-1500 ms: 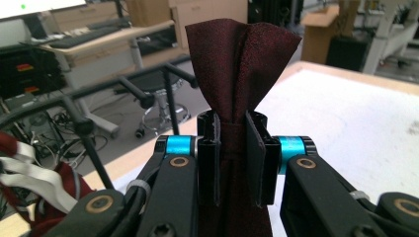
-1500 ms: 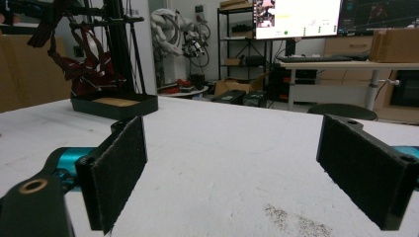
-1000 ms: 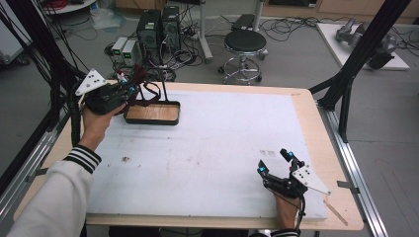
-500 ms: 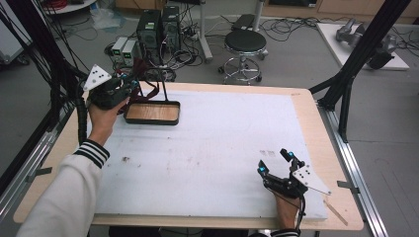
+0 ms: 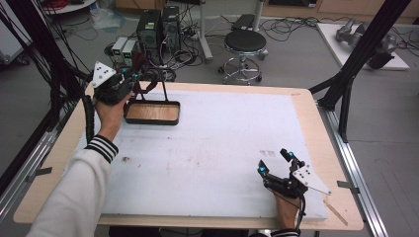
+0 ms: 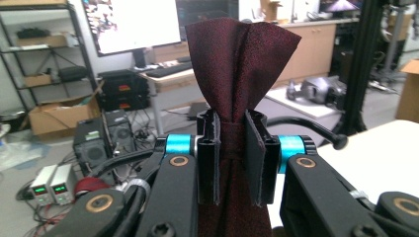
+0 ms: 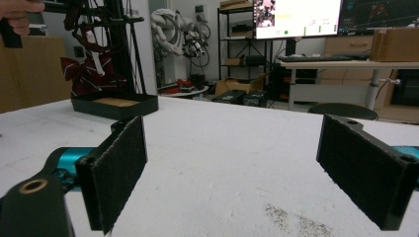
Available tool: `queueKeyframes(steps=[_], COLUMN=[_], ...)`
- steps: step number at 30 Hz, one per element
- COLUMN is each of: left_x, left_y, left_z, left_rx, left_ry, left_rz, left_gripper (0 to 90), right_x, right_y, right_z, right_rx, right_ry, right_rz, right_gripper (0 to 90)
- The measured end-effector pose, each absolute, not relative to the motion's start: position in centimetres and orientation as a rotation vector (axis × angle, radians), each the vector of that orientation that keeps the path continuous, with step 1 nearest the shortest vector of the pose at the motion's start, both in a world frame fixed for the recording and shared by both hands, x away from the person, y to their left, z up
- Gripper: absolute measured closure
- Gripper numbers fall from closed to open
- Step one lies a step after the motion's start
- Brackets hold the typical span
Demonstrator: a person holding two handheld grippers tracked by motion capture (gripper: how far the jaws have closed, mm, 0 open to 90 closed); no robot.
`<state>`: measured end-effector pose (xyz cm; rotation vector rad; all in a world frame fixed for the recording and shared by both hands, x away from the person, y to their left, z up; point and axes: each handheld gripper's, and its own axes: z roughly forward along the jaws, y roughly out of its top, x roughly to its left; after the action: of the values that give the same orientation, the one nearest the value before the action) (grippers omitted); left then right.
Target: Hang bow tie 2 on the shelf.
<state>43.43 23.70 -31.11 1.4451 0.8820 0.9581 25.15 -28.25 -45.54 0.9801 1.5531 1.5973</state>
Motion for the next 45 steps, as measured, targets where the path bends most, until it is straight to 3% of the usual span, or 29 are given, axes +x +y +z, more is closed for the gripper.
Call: queueKeyframes(steps=[7, 21, 45], left_x=[43.1, 42.8, 42.1], left_y=[23.5, 22.5, 22.2], left_z=[-30.9, -31.9, -34.3], left_rx=[1.426, 1.502, 1.585], left_ry=[0.907, 0.958, 1.025], left_rz=[1.07, 1.159, 1.157], left_gripper=[77.2, 77.2, 77.2], right_x=[25.2, 25.1, 25.1], right_y=[-28.2, -28.2, -28.2], right_z=[-45.5, -45.5, -45.5], right_rx=[0.985, 0.982, 0.978], right_ry=[1.554, 1.553, 1.553], right_rz=[1.597, 1.598, 1.596], right_gripper=[11.3, 11.3, 11.3])
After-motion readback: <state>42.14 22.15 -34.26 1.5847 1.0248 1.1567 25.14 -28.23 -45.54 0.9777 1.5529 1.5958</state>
